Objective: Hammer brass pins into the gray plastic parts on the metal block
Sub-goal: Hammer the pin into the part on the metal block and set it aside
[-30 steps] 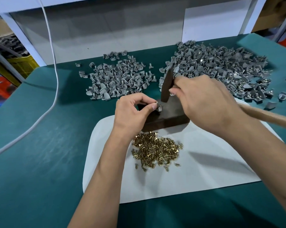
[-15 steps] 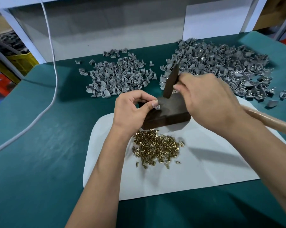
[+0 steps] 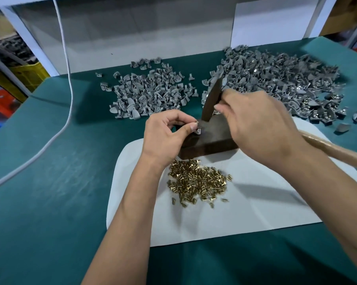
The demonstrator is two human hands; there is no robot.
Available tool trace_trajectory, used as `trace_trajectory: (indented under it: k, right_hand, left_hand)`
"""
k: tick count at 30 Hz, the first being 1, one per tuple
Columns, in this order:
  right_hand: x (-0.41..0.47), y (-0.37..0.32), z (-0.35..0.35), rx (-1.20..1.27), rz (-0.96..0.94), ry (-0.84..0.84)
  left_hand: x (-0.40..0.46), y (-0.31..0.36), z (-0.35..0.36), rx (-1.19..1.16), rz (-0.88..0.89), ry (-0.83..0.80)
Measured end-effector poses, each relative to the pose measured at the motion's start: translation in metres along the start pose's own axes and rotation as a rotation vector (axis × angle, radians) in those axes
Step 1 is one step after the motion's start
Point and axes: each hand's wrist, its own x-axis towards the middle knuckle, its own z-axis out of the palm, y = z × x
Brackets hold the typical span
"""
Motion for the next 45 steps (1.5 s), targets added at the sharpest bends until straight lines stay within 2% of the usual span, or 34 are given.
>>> trace_trajectory:
  k: [3, 7, 10, 13, 18, 23, 26, 33, 37, 43, 45]
  right_hand:
    - [0.000, -0.003, 0.003, -0.031, -0.020, -0.076]
    - [0.000, -0.001, 0.004, 0.015, -0.015, 0.024]
    - [-0.001, -0.002, 0.007, -0.009, -0.021, -0.053]
    - [-0.001, 0.000, 0.005, 0.004, -0.034, 0.027]
    - [0.002, -0.001, 0.009, -0.012, -0.020, -0.066]
    - [0.004, 0.013, -0.001, 0.139, 0.050, 0.069]
    - [0.006, 0.019, -0.004, 0.195, 0.055, 0.096]
    - [-0.005, 0.019, 0.007, 0.194, 0.102, 0.057]
    - [-0.005, 0.021, 0.009, 0.155, 0.116, -0.004]
    - [-0.003, 0.012, -0.004, 0.192, 0.031, 0.169]
    - [-0.003, 0.004, 0.002, 0.095, 0.012, 0.015]
  left_hand:
    - [0.000, 0.000, -0.001, 0.003, 0.006, 0.006]
    - [0.000, -0.002, -0.002, -0.019, 0.006, -0.001]
    - [0.000, -0.001, -0.002, -0.022, 0.004, 0.003]
    - [-0.001, -0.002, -0.002, -0.030, 0.003, 0.002]
    - [0.000, -0.002, -0.002, -0.017, 0.013, -0.005]
    - [0.001, -0.003, 0.004, -0.082, 0.002, 0.033]
    - [0.000, -0.001, 0.013, -0.107, 0.008, 0.017]
    - [0.000, -0.006, 0.010, -0.035, -0.003, -0.020]
    - [0.001, -0.004, 0.007, 0.142, 0.055, -0.042]
    - [0.004, 0.001, 0.005, 0.325, 0.169, -0.074]
    - [0.004, 0.002, 0.004, 0.349, 0.178, -0.078]
